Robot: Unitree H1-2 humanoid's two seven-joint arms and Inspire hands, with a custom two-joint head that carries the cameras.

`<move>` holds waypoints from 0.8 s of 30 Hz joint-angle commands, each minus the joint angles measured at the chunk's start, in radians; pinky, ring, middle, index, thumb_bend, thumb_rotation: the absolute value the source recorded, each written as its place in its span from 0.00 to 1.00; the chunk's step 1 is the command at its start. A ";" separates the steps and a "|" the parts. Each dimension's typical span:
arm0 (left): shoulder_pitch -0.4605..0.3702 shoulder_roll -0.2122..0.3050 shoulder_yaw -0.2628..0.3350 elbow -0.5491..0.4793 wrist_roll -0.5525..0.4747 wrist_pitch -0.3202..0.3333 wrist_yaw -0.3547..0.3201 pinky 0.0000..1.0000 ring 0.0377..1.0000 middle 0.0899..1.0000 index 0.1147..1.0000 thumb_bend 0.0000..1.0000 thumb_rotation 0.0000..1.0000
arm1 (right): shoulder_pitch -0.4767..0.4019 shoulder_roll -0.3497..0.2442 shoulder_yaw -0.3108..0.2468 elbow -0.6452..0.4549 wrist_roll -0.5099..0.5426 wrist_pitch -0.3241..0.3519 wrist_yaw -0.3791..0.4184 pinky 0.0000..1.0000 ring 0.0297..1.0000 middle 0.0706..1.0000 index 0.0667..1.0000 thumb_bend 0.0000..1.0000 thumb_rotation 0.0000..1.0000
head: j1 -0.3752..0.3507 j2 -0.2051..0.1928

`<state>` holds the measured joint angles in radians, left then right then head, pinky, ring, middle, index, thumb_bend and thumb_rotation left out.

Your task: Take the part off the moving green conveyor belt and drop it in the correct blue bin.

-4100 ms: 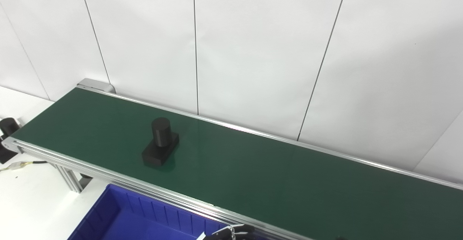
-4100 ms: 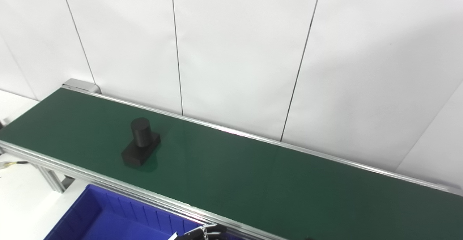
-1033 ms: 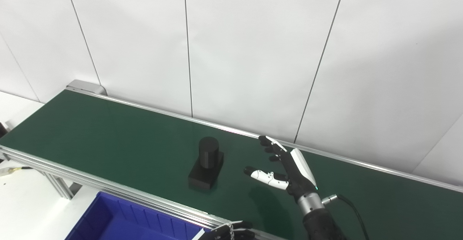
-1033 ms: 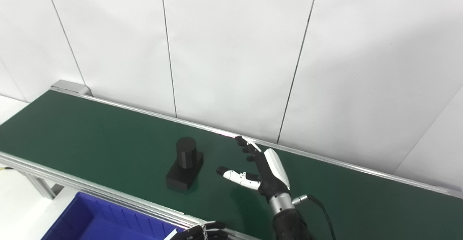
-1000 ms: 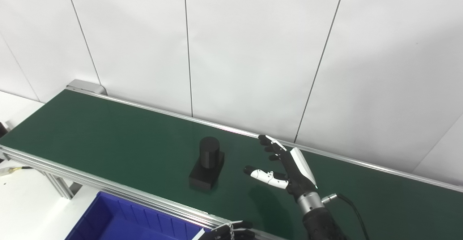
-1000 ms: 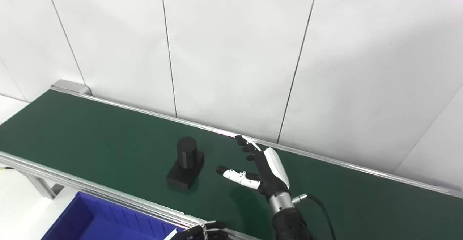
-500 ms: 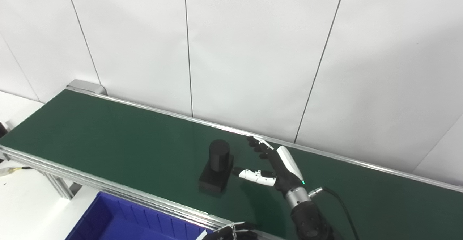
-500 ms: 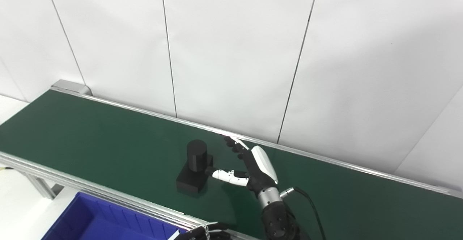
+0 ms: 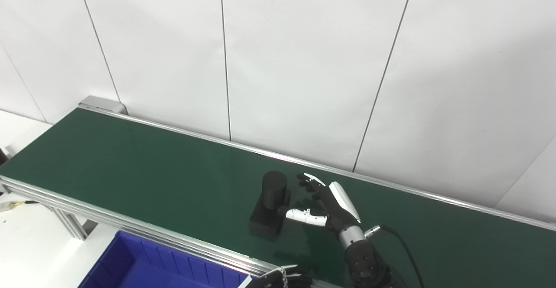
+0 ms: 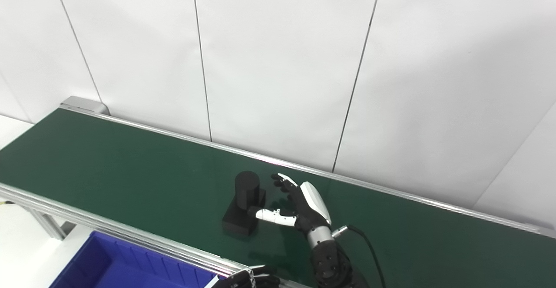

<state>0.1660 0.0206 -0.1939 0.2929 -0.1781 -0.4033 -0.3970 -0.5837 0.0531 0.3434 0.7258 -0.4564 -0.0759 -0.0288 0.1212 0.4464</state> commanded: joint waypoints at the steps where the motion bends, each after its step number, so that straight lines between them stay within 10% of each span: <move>1: -0.011 -0.010 -0.004 -0.024 0.005 -0.028 0.001 0.77 0.76 0.75 0.78 1.00 0.31 | -0.054 0.023 0.001 -0.009 0.009 -0.070 -0.026 0.79 0.85 0.83 0.86 0.82 0.50 | 0.001 0.002; 19: -0.005 -0.012 -0.010 -0.034 0.007 -0.024 0.002 0.76 0.76 0.75 0.77 1.00 0.30 | -0.069 0.033 0.018 0.029 -0.004 -0.081 -0.056 0.80 0.84 0.82 0.84 0.83 0.43 | 0.003 0.010; 24: 0.000 -0.012 -0.010 -0.040 0.002 -0.024 0.001 0.76 0.76 0.75 0.77 1.00 0.30 | -0.047 0.043 0.013 0.016 -0.027 -0.098 -0.144 0.69 0.72 0.70 0.74 0.73 0.11 | 0.003 0.015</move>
<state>0.1681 0.0178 -0.1988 0.2878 -0.1658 -0.4032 -0.3921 -0.6046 0.0714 0.3625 0.7658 -0.4758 -0.1119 -0.1168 0.1227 0.4602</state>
